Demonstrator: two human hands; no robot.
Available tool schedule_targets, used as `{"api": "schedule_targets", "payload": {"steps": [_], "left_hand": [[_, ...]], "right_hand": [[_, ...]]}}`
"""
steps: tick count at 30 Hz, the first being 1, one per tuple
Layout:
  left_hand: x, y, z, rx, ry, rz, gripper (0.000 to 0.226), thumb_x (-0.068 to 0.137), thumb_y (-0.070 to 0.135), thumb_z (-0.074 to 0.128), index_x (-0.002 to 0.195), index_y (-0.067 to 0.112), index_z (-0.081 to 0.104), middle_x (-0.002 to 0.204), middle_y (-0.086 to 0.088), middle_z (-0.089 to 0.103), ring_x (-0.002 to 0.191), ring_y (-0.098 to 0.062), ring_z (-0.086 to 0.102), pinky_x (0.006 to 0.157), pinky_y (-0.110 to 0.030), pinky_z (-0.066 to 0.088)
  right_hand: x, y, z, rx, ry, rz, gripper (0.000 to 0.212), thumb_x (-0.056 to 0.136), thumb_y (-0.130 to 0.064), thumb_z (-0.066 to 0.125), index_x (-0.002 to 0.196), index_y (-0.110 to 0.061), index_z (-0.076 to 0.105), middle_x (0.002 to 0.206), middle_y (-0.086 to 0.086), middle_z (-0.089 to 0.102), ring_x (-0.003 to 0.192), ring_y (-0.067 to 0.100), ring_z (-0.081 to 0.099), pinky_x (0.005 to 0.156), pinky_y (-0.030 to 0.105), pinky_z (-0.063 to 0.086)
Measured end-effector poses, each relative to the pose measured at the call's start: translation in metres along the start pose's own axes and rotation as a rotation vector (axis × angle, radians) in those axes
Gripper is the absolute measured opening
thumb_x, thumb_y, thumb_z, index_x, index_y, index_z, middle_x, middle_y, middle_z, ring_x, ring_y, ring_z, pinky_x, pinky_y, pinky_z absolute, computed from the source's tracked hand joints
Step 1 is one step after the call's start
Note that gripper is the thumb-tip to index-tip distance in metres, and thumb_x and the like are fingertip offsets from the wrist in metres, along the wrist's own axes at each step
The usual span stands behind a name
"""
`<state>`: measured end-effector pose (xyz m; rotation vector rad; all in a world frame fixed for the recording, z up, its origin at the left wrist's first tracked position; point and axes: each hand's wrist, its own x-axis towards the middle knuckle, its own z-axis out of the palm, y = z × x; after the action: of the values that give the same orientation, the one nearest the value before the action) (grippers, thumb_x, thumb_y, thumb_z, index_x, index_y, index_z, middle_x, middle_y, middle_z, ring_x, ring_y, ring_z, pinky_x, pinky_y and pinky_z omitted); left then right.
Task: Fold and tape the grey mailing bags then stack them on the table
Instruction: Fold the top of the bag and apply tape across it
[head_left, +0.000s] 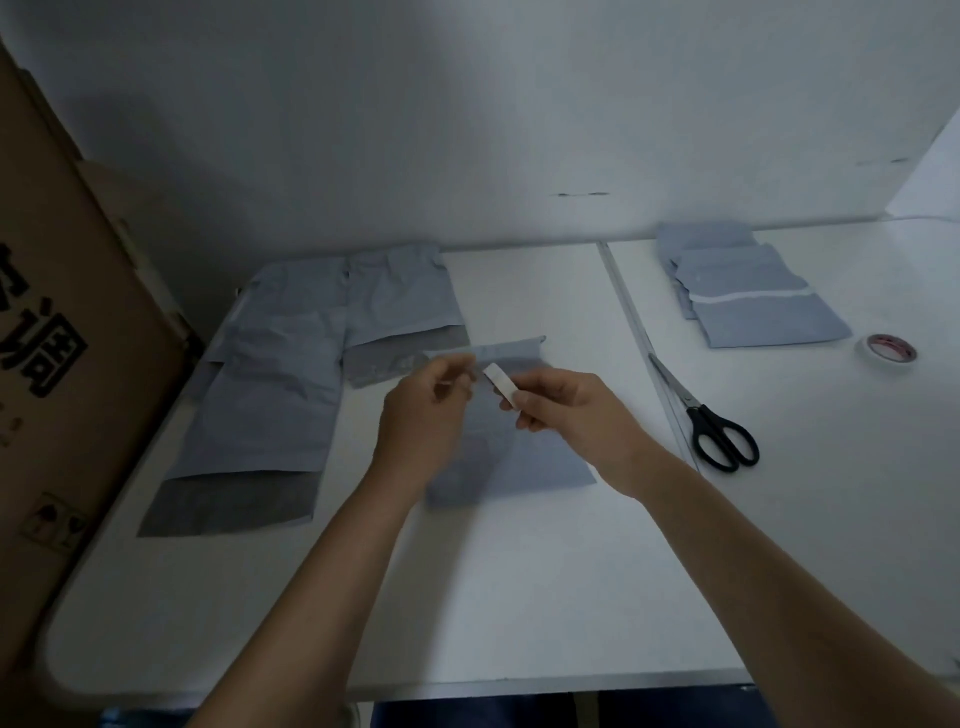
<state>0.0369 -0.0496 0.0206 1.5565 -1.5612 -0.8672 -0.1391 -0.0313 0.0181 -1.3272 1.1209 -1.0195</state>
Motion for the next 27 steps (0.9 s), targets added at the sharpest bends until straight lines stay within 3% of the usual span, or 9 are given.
{"api": "schedule_targets", "payload": {"steps": [3,7,11,13,16,20,24,27], "left_hand": [[-0.008,0.008,-0.003,0.071,0.056,0.209,0.011,0.091,0.031,0.062,0.099,0.031,0.070,0.096,0.014,0.067,0.085,0.002,0.062,0.073,-0.015,0.049],[-0.007,0.006,-0.004,0.216,0.137,0.388,0.006,0.088,0.022,0.066,0.093,0.021,0.071,0.090,0.008,0.066,0.078,-0.004,0.061,0.071,-0.025,0.052],[-0.006,0.008,-0.003,0.254,0.168,0.369,0.006,0.090,0.023,0.064,0.087,0.020,0.067,0.085,0.007,0.065,0.075,-0.009,0.061,0.068,-0.030,0.052],[-0.003,0.008,-0.003,0.189,0.119,0.235,0.008,0.092,0.026,0.062,0.086,0.022,0.065,0.084,0.006,0.067,0.078,-0.009,0.062,0.071,-0.027,0.050],[0.001,0.009,-0.005,-0.097,0.001,0.071,0.010,0.091,0.024,0.063,0.082,0.026,0.065,0.078,0.009,0.068,0.074,-0.005,0.064,0.079,-0.031,0.051],[0.006,0.013,-0.011,-0.187,-0.128,0.157,0.010,0.093,0.020,0.062,0.084,0.025,0.065,0.078,0.010,0.069,0.079,-0.006,0.065,0.087,-0.037,0.052],[0.017,0.010,-0.024,-0.207,-0.217,0.229,0.008,0.093,0.015,0.061,0.088,0.020,0.065,0.082,0.011,0.067,0.083,-0.007,0.062,0.089,-0.038,0.050],[0.021,0.008,-0.034,-0.223,-0.283,0.246,0.004,0.093,0.011,0.061,0.092,0.012,0.065,0.085,0.005,0.066,0.083,-0.007,0.061,0.081,-0.027,0.050]], "right_hand": [[0.001,0.000,0.002,-0.100,0.026,-0.016,0.014,0.094,-0.012,0.060,0.103,-0.017,0.070,0.086,-0.003,0.071,0.072,0.010,0.061,0.077,0.028,0.051],[0.003,-0.003,0.007,-0.218,0.047,-0.012,0.015,0.094,-0.020,0.060,0.105,-0.022,0.070,0.090,-0.005,0.072,0.073,0.006,0.063,0.072,0.027,0.051],[0.003,-0.003,0.005,-0.280,0.037,0.017,0.019,0.095,-0.030,0.058,0.110,-0.025,0.069,0.096,-0.007,0.071,0.088,0.006,0.067,0.079,0.028,0.052],[0.004,-0.005,0.004,-0.176,0.030,0.032,0.019,0.096,-0.028,0.056,0.106,-0.018,0.069,0.096,-0.004,0.069,0.095,0.012,0.065,0.087,0.028,0.052],[0.010,-0.012,0.007,0.219,0.077,0.069,0.021,0.099,-0.021,0.051,0.106,-0.006,0.063,0.106,0.012,0.064,0.105,0.027,0.065,0.089,0.035,0.055],[0.018,-0.024,0.008,0.541,-0.012,0.293,0.037,0.101,-0.027,0.048,0.119,0.005,0.055,0.107,0.019,0.064,0.096,0.029,0.066,0.083,0.036,0.058],[0.025,-0.027,0.007,0.511,-0.104,0.386,0.026,0.097,-0.027,0.053,0.105,-0.005,0.063,0.097,0.010,0.062,0.078,0.016,0.064,0.073,0.029,0.057],[0.028,-0.024,0.005,0.538,-0.163,0.380,0.024,0.090,-0.024,0.060,0.107,-0.007,0.059,0.100,0.012,0.059,0.085,0.020,0.064,0.079,0.035,0.057]]}}
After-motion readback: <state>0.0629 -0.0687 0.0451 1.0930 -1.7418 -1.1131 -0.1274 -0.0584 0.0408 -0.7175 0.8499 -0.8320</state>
